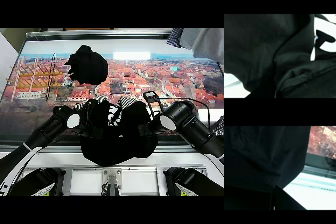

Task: Fold the clothes and pants, and hang the long-sleeved shirts on hangers.

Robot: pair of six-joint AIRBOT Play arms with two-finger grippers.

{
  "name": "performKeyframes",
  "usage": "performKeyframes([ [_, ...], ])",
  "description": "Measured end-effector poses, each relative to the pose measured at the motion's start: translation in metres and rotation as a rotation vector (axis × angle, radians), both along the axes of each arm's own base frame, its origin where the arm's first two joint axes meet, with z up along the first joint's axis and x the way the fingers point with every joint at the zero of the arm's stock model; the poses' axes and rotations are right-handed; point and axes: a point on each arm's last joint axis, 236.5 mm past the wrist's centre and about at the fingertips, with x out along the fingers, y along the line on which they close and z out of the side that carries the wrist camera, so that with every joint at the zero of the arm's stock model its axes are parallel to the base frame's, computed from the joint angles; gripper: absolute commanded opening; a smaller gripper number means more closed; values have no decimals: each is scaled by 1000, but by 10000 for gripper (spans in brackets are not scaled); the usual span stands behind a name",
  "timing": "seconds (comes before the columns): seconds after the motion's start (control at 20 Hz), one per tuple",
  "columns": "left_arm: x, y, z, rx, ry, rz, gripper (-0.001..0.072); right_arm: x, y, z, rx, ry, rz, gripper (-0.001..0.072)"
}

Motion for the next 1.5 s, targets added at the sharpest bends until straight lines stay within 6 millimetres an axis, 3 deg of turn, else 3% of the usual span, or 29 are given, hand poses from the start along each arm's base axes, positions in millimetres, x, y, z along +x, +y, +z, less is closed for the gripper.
performKeyframes([
  [0.25,-1,-6,3,-20,-4,-12,14,2,4,-3,13,-9,1,23],
  [0.3,-1,-6,3,-20,-3,-16,59,2,4,-3,16,-10,1,23],
  [0.4,-4,-6,3,-17,7,-21,633,3,5,-3,18,-14,2,23],
  [0.45,-5,-5,3,-13,12,-24,656,3,5,-3,19,-15,2,23],
  [0.65,0,-11,24,-29,-7,-53,656,4,6,-3,21,-18,6,22],
  [1.0,30,-31,111,-126,-171,-157,656,4,6,-3,22,-19,9,21],
  [1.15,60,-24,144,-166,-272,-121,656,4,6,-3,22,-19,9,21],
  [1.3,108,12,159,-164,-367,1,656,4,6,-3,23,-19,9,21],
  [1.5,177,106,136,-3,-419,216,656,4,6,-3,23,-19,9,21],
])
